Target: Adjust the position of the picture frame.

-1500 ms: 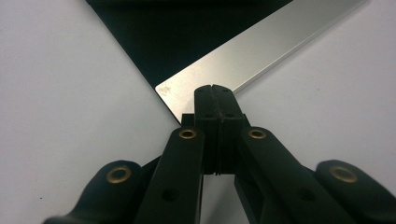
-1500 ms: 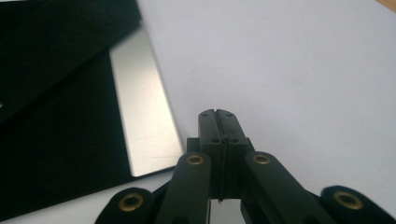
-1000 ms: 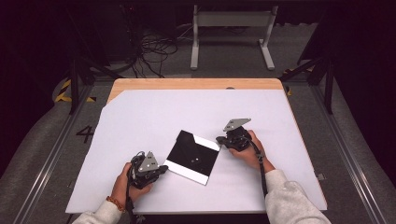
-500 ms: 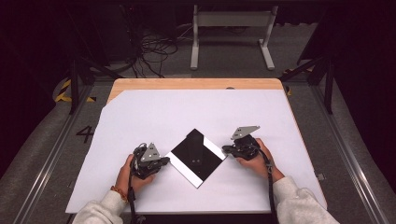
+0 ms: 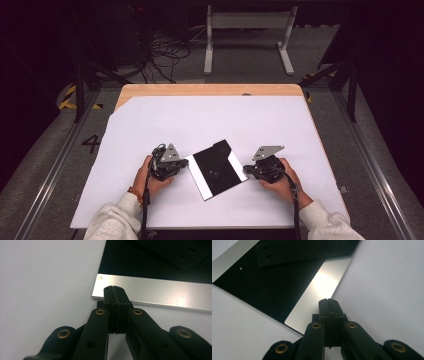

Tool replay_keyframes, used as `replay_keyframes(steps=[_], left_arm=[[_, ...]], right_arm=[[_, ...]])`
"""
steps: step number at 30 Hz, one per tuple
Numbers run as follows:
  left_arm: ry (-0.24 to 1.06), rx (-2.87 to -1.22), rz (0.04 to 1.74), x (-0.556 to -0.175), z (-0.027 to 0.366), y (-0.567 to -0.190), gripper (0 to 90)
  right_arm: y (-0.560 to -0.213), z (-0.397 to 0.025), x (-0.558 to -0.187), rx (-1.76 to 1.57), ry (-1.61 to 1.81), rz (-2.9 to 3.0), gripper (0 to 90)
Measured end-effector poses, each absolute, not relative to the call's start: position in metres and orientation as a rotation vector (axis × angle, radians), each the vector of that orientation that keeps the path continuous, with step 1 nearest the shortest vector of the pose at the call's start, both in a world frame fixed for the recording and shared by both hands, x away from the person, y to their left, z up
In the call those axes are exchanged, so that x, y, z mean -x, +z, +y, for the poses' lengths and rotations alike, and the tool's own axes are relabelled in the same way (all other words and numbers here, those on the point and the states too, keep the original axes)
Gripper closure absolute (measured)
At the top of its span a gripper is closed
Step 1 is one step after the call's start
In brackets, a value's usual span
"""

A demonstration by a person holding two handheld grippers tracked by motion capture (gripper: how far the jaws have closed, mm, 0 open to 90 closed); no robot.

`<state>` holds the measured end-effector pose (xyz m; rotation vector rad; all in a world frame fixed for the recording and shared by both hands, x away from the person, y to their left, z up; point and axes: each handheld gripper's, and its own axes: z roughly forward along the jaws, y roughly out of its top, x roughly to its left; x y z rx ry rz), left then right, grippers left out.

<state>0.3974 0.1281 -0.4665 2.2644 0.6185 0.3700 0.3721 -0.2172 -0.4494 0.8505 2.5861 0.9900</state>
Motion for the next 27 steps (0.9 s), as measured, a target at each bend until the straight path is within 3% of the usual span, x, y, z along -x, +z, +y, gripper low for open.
replay_keyframes(steps=[12, 20, 23, 27], left_arm=[[0.407, -2.253, 0.641, -0.407, 0.121, -0.466, 89.7], [0.277, -2.190, 0.617, -0.364, 0.133, -0.455, 89.7], [0.290, -2.244, 0.598, -0.346, 0.130, -0.459, 89.9], [0.333, -2.253, 0.628, -0.354, 0.125, -0.461, 86.5]], right_arm=[[-0.451, -0.222, -0.356, -0.811, 0.999, 2.565, 90.0], [-0.451, -0.225, -0.353, -0.845, 1.012, 2.570, 90.0], [-0.451, -0.226, -0.352, -0.849, 1.022, 2.571, 90.0], [-0.451, -0.227, -0.350, -0.852, 1.027, 2.587, 90.0]])
